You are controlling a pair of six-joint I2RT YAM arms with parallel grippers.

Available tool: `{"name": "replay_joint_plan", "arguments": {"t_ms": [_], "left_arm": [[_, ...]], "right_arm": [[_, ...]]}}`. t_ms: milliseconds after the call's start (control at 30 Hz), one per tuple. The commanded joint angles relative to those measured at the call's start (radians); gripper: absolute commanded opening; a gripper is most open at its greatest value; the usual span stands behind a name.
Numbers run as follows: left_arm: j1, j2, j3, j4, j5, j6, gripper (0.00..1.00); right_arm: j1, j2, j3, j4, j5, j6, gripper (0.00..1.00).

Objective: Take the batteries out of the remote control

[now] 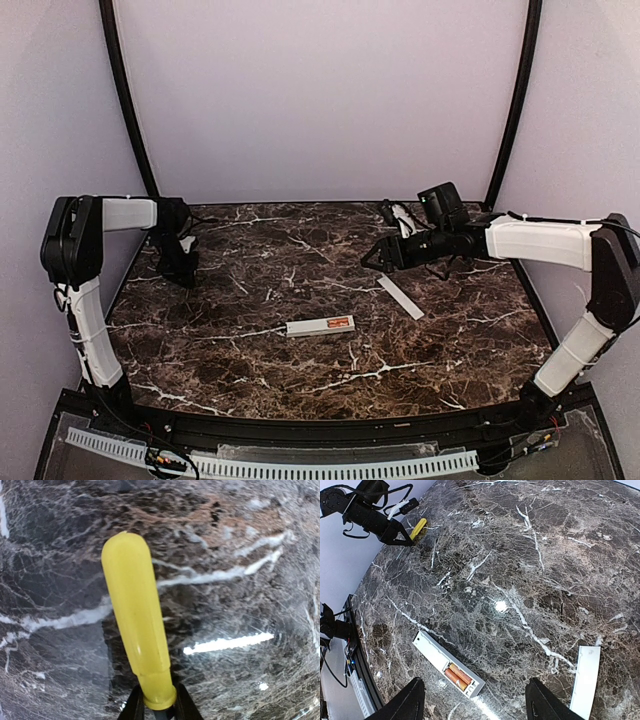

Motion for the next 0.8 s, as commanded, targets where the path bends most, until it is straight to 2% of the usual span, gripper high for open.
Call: {"name": "replay_joint_plan", "arguments": {"t_ms": [0, 233, 533, 767], "left_arm": [[-0.048, -0.099, -0.020, -0.007, 0.034, 0.044, 0.03], [-0.169, -0.177, -0.033, 0.051, 0.090, 0.122, 0.03], [-0.315, -0.298, -0.075, 0.279, 0.257, 0.168, 0.01], [-0.387, -0.340, -0.120, 0.390, 0.287, 0.228, 0.00]], "right_arm": [[-0.004, -0.029, 0.001, -0.016, -0.008, -0.013, 0.69], [-0.006, -0.036, 0.025, -0.048, -0.041, -0.011, 0.72], [-0.013, -0.061, 0.059, -0.113, -0.045, -0.015, 0.79], [-0.016, -0.077, 0.075, -0.157, -0.029, -0.001, 0.98]]}}
